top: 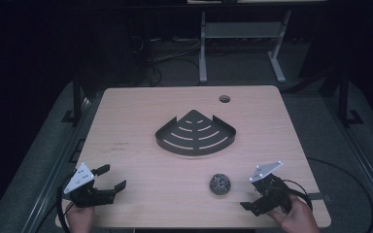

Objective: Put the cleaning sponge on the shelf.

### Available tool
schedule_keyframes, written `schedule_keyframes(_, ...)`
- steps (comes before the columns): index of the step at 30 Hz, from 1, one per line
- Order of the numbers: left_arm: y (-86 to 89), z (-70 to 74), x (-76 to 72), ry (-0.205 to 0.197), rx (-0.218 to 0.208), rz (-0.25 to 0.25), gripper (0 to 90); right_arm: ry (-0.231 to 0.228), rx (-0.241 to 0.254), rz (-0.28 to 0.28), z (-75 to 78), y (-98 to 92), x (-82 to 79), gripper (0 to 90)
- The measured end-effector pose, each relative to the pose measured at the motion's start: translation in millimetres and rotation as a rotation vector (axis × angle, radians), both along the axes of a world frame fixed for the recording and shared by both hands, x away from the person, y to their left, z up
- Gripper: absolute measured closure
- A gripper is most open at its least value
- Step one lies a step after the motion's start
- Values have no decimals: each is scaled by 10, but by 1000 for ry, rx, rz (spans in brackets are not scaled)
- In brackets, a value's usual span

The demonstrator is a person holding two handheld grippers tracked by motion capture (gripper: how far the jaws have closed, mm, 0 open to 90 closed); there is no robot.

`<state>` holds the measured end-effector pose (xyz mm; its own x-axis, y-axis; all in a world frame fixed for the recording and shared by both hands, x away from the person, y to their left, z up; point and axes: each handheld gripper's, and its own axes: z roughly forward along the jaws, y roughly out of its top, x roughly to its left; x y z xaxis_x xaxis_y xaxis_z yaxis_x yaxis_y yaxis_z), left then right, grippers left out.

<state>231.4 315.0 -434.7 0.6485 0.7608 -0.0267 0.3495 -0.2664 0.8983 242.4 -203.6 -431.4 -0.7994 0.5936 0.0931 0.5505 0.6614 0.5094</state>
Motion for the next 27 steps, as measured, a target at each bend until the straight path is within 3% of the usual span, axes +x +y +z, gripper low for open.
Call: schedule_keyframes(27,25,4,-4,-1,-9,7,137,8,-43,109,51,458,218,156)
